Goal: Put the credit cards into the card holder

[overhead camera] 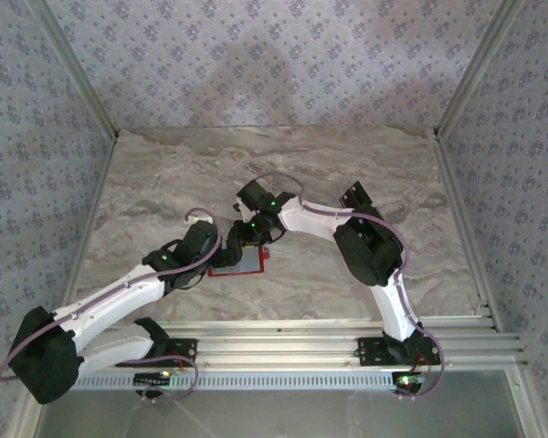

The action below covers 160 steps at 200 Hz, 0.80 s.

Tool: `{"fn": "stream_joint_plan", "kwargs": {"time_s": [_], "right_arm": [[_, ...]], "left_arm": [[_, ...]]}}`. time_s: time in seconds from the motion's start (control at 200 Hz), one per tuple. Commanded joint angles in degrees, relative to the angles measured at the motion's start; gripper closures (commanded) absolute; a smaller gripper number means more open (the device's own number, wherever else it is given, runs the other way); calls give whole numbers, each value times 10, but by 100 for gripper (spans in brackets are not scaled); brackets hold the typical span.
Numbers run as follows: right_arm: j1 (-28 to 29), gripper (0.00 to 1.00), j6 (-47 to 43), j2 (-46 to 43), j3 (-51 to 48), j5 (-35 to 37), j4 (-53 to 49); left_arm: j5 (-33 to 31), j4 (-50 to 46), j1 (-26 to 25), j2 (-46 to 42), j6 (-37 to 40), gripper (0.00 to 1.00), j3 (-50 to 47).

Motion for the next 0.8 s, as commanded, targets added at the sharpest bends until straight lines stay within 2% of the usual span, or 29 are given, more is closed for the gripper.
{"fn": "stream_joint_plan", "kwargs": {"time_s": [0.0, 0.33, 0.59, 0.795], "right_arm": [[16, 64, -21, -5, -23, -23, -35], [-16, 65, -36, -39, -105, 5, -24], [-37, 65, -66, -53, -107, 26, -53], [-45, 64, -87, -88, -80, 8, -68]], "left_arm": [[-42, -14, 10, 20, 0, 0, -13], [-34, 1, 10, 48, 1, 0, -10], [-30, 7, 11, 56, 2, 0, -9], [-22, 22, 11, 74, 7, 0, -10]]}}
